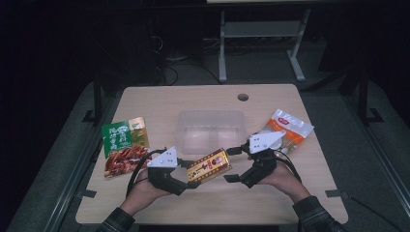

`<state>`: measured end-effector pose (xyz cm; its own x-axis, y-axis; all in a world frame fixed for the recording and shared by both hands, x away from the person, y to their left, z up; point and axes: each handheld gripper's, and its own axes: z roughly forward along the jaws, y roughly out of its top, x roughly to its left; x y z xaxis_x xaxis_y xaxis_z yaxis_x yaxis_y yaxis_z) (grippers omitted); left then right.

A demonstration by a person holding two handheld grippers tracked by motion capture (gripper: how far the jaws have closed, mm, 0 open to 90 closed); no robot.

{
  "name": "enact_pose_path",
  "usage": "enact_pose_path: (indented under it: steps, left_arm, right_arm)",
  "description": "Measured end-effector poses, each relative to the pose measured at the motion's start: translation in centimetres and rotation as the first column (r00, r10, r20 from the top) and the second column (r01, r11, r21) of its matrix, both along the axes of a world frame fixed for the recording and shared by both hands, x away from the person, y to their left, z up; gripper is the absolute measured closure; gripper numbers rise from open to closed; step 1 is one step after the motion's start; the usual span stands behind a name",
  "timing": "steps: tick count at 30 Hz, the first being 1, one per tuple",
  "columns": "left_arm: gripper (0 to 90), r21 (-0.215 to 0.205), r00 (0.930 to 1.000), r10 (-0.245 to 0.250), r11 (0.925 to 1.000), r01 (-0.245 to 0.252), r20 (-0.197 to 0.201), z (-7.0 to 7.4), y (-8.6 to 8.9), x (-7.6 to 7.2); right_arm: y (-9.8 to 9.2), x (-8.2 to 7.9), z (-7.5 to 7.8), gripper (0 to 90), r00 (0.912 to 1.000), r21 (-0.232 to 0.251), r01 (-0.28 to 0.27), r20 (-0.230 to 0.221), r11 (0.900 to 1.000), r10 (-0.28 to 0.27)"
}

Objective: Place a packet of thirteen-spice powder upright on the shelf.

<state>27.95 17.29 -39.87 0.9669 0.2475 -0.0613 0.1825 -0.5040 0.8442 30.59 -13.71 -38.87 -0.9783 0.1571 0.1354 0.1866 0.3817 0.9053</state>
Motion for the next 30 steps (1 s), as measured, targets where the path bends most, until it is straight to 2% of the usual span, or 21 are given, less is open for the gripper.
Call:
enact_pose_path:
  steps: [4, 10, 15, 19, 25, 26, 30]
  left_arm:
    - [32.2, -0.013, 0.9998, -0.017, 0.9998, 0.017, -0.008, -0.1, 0.2, -0.1]
    - [32.2, -0.013, 0.9988, -0.050, 0.9987, 0.050, 0.004, -0.1, 0.0, -0.4]
    - [32.2, -0.017, 0.9979, -0.064, 0.9978, 0.064, 0.005, -0.2, -0.1, -0.4]
    - [32.1, -0.028, 0.9972, -0.073, 0.9970, 0.073, -0.011, -0.4, -0.1, -0.3]
    - [32.0, -0.004, 0.9950, -0.092, 0.9958, 0.092, -0.040, -1.0, -0.5, -0.1]
    - [32.0, -0.014, 0.9950, -0.088, 0.9961, 0.087, -0.047, -1.2, -0.7, -0.2]
    - [32.0, 0.012, 0.9934, -0.103, 0.9945, 0.104, -0.051, -1.4, -1.0, -0.1]
  right_arm:
    - [0.3, 0.4, 0.2, 12.2, 0.9998, 0.006, -0.019, 0.006, 1.000, 0.019]
    - [0.5, 0.6, 0.0, 14.2, 0.9991, 0.004, -0.043, 0.003, 0.999, 0.043]
    - [0.6, 0.3, 0.0, 23.3, 0.9973, 0.012, -0.073, -0.001, 0.997, 0.073]
    - [0.7, 0.0, 0.1, 24.9, 0.9971, 0.019, -0.073, 0.021, 0.997, 0.072]
    - [0.9, -0.4, 0.6, 26.6, 0.9968, 0.020, -0.071, 0.038, 0.997, 0.070]
    - [1.0, -0.4, 0.7, 26.8, 0.9966, 0.026, -0.072, 0.041, 0.997, 0.071]
    - [1.3, -0.7, 1.1, 27.4, 0.9963, 0.041, -0.071, 0.051, 0.997, 0.069]
